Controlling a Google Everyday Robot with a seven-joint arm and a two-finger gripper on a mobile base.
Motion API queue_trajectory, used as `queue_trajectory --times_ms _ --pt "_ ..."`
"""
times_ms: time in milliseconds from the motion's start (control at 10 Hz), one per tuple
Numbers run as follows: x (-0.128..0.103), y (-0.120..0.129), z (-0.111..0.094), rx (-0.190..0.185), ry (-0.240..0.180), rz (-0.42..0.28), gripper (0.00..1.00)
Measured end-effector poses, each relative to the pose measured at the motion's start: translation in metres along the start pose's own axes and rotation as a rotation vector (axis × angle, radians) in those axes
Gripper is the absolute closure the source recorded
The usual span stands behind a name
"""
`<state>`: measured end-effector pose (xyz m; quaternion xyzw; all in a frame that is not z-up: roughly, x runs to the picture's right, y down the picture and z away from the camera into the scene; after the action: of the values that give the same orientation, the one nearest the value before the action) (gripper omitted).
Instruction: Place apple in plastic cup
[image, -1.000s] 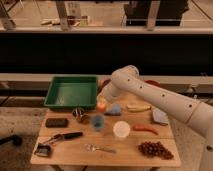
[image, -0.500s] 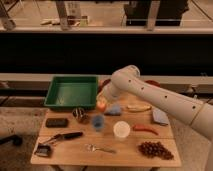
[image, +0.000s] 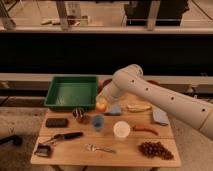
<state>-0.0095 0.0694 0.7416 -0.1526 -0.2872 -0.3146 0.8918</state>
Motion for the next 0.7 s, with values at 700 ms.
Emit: queue_trajectory --times_ms 700 --pt "-0.034 0.008 -0.002 -0.006 -0.134 -0.016 0.99"
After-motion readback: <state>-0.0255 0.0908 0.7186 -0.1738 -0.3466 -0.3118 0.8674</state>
